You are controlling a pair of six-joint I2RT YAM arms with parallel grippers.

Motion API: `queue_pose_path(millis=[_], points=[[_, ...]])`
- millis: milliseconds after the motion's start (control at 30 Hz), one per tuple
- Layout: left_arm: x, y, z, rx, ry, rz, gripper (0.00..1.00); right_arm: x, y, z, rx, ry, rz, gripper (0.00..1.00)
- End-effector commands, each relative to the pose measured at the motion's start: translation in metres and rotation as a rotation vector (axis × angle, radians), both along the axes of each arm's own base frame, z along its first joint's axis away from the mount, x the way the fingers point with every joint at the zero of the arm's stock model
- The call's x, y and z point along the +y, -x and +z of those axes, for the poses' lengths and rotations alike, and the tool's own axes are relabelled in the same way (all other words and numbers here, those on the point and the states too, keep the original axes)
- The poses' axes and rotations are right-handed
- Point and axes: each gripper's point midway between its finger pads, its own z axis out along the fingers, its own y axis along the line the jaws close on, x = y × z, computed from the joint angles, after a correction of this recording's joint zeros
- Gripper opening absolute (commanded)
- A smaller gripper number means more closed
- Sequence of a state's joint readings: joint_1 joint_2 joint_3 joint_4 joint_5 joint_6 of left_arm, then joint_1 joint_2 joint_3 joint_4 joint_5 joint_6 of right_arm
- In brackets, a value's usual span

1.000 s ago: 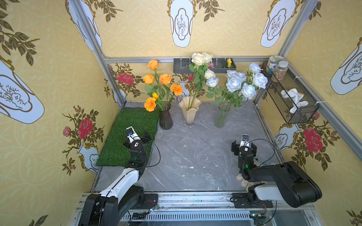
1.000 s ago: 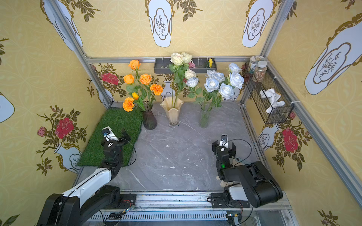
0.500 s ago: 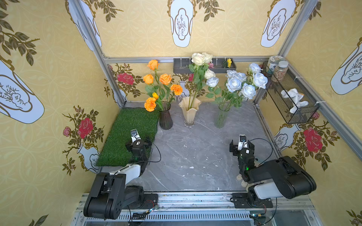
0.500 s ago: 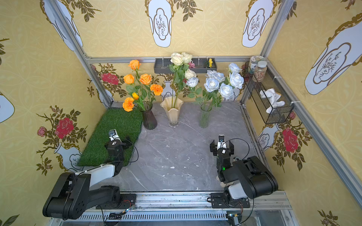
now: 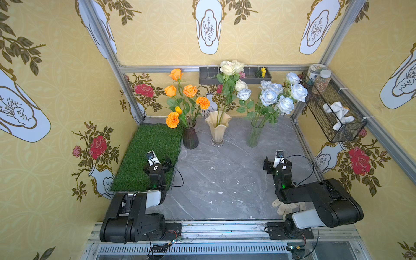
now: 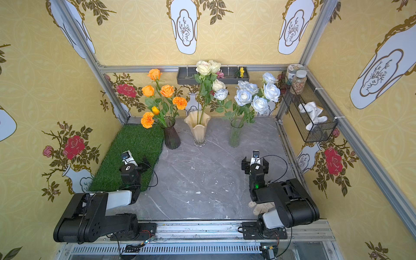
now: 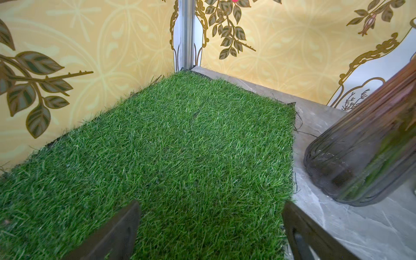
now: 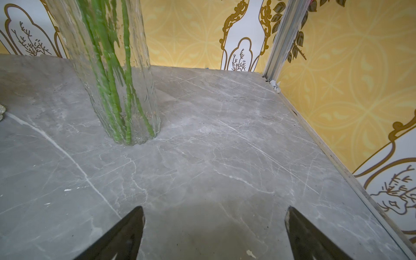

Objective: Arrange the flowers in different vases according to their colors
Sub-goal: Reset both arms

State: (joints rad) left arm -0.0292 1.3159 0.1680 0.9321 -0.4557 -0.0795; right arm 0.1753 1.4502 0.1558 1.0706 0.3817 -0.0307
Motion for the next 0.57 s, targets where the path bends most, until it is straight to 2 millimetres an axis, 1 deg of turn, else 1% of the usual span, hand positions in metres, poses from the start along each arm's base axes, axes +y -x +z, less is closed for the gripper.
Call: queue_pose_path(millis=[0,333,533], points=[[0.0002,-0.0016,0.0064,-0.034,0.009,0.000,1.00,-0.0009,-0.0015,0.0035,-0.016,-0.010,-0.011,0.97],[-0.0015,-0.0050,0.0039,-0.024,0.015,-0.011,1.00,-0.0012,-0.0015,0.0038,-0.017,-0.009,-0.011,0.97],[-0.0013,-0.0038,0.0050,-0.027,0.014,-0.011,1.00,-0.0018,-0.0009,0.0037,-0.017,-0.009,-0.014,0.97]])
